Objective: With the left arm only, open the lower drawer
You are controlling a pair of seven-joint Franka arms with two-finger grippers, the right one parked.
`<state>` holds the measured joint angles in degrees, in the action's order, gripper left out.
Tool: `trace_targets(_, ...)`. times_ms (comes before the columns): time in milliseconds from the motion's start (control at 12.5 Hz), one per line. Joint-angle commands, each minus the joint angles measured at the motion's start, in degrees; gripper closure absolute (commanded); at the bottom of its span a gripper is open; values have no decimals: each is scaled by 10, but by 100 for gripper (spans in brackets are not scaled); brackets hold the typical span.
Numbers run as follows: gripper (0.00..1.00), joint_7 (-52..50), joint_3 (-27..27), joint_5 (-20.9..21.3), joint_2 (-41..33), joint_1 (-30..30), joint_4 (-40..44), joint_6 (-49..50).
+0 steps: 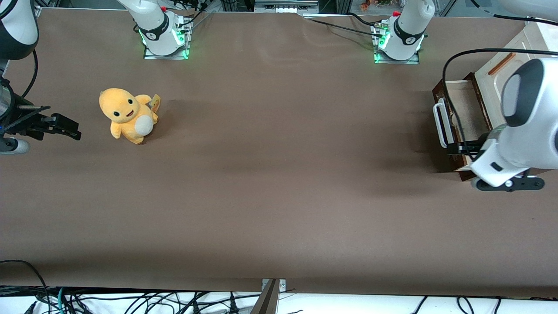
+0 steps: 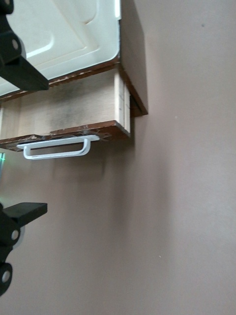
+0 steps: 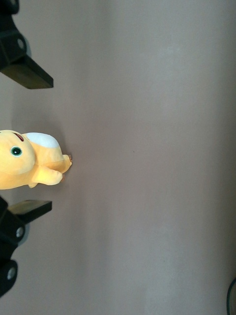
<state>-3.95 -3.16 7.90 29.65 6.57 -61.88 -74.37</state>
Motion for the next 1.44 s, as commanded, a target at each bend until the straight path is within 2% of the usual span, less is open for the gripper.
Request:
trace_targets(0,0,45,-30,-45,-8,-3,0,-17)
trace_targets(160,0,63,-77,-128,-8,-10,-2,-37)
trace_targets(240,0,65,-88,-133,-8,-5,-2,-39)
trace_targets(1360,0,67,-60,-138,-27,13,-3,-86)
